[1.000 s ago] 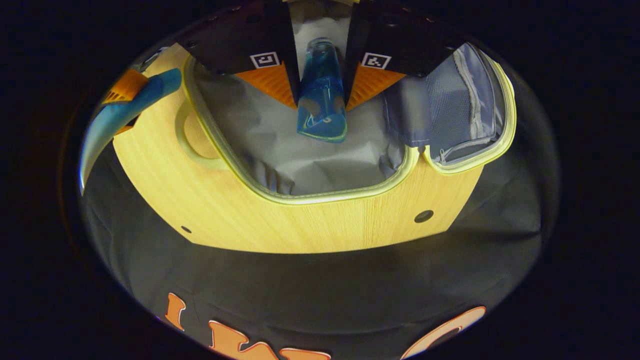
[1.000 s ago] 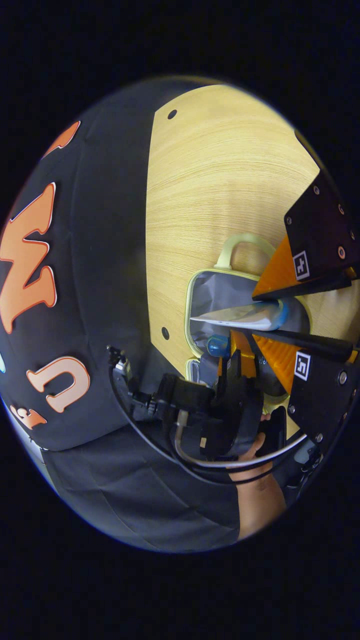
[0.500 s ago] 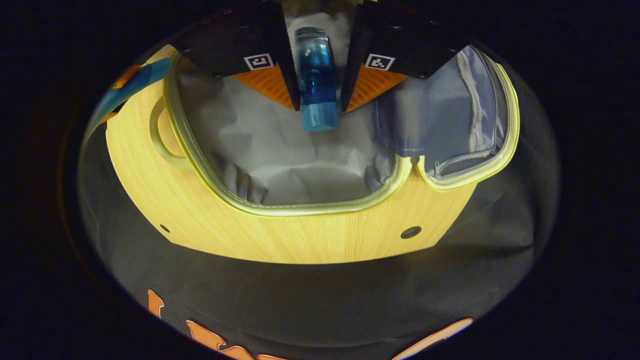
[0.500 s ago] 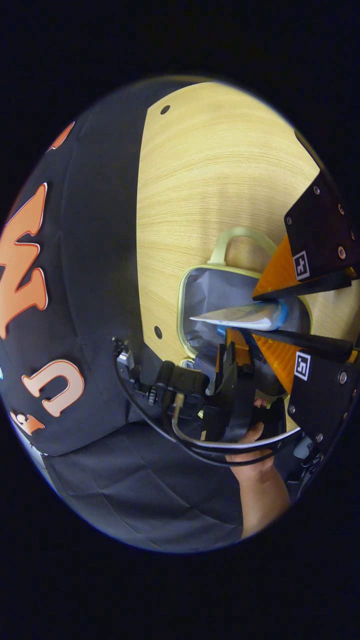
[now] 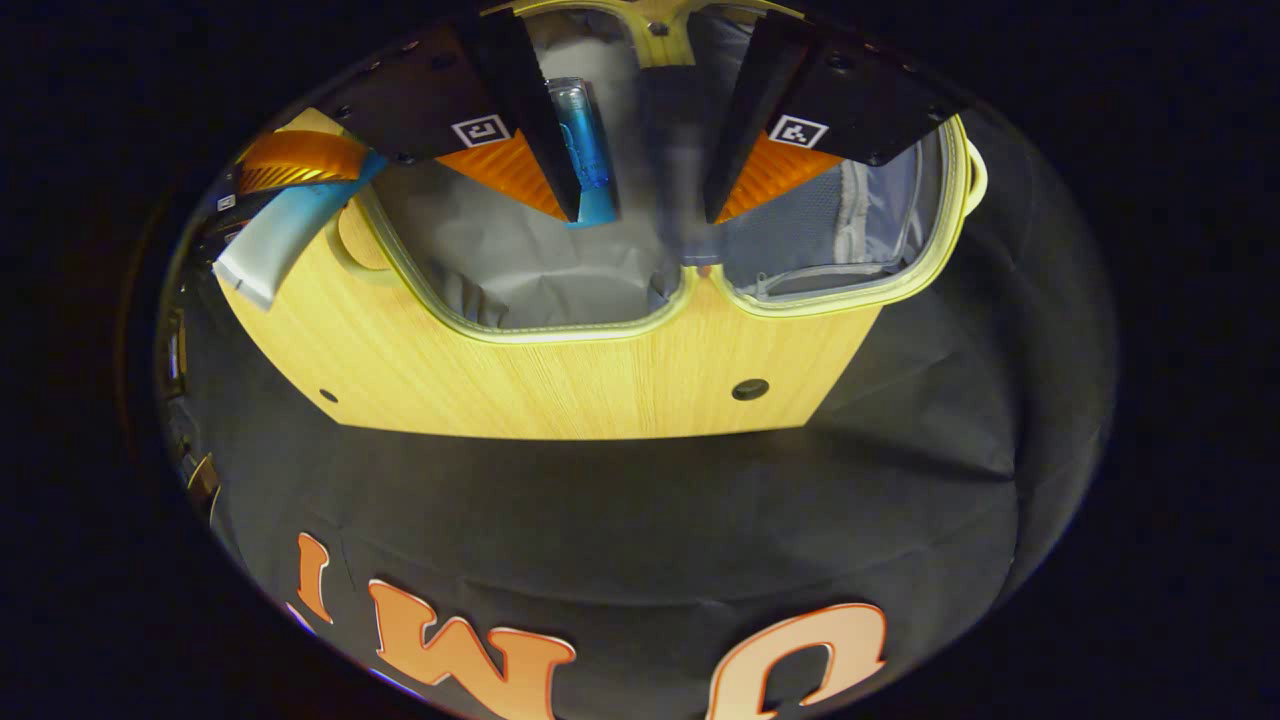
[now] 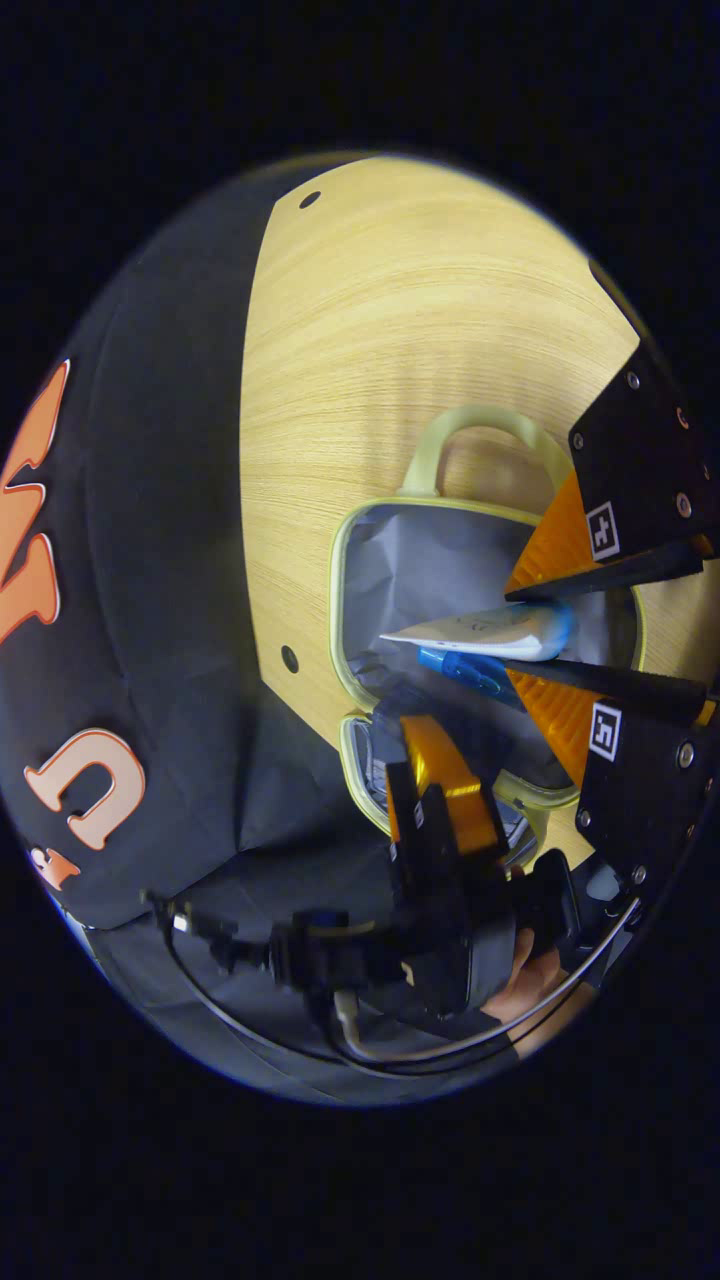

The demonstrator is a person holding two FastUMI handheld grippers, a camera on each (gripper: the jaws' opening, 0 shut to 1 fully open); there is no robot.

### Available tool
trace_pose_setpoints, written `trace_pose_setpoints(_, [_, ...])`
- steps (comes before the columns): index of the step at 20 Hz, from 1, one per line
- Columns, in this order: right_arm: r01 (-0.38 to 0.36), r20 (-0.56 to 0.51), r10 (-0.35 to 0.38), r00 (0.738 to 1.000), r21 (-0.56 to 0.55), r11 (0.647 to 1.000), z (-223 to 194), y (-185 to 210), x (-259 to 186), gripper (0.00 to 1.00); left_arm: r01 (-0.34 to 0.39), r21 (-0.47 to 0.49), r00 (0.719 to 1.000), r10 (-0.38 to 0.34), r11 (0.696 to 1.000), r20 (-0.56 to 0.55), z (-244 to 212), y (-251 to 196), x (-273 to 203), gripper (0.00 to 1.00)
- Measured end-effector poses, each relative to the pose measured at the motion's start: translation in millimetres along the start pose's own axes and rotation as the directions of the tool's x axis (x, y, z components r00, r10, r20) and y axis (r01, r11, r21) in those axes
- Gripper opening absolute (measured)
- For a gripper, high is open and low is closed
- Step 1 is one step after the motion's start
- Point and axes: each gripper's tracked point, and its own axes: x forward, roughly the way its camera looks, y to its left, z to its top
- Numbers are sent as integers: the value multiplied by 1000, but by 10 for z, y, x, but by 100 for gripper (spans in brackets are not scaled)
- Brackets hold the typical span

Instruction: First open the suitcase, pack the skin care products into it, and then close the suitcase.

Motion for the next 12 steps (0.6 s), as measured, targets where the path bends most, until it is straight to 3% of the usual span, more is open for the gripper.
trace_pose_setpoints(5, [12, -101, -10, 995, 24, 1000, -162, 24, 210, 38, -73, -27, 993, 75, 997, 87, 156, 417, -371, 85])
trace_pose_setpoints(12, [66, -258, -49, 965, 58, 996, -389, -56, 444, 37, -180, -168, 972, 201, 969, 120, 86, 1108, -738, 85])
